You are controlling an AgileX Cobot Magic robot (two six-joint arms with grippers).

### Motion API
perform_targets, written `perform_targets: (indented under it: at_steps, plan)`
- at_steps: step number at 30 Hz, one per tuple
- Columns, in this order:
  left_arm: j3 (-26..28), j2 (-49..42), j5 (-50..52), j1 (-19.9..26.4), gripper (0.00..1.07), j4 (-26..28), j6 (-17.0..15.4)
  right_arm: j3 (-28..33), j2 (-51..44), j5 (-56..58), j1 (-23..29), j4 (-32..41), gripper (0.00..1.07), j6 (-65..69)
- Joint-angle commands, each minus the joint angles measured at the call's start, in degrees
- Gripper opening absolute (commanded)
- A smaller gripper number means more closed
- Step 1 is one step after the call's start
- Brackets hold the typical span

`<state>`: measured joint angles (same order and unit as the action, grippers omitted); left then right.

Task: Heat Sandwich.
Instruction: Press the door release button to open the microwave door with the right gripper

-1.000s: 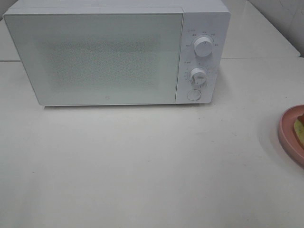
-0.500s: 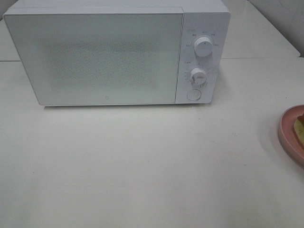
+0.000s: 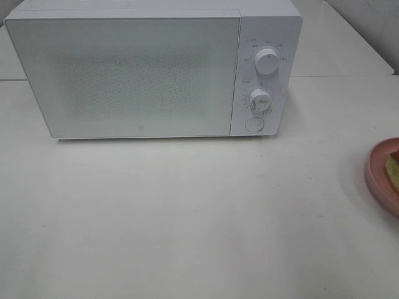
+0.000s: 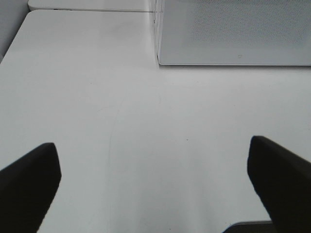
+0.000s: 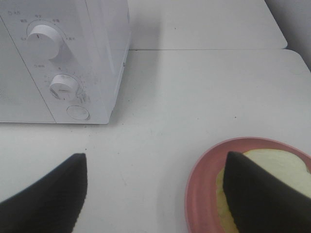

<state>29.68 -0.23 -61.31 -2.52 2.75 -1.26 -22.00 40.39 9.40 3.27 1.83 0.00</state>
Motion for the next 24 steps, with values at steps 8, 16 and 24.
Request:
perform_targets:
  at_steps: [8, 16, 24]
  plan:
    - [0.00, -1.49, 0.29, 0.17, 1.00, 0.17, 0.00, 0.17, 10.49, -15.64, -0.34, 0.29, 0.75, 0.00]
    - [0.00, -1.49, 0.29, 0.17, 1.00, 0.17, 0.00, 0.17, 19.71, -31.91, -0.34, 0.29, 0.75, 0.00]
    - [0.00, -1.49, 0.29, 0.17, 1.00, 0.17, 0.00, 0.92, 26.36, -43.43, -0.34, 0.29, 0.75, -0.29]
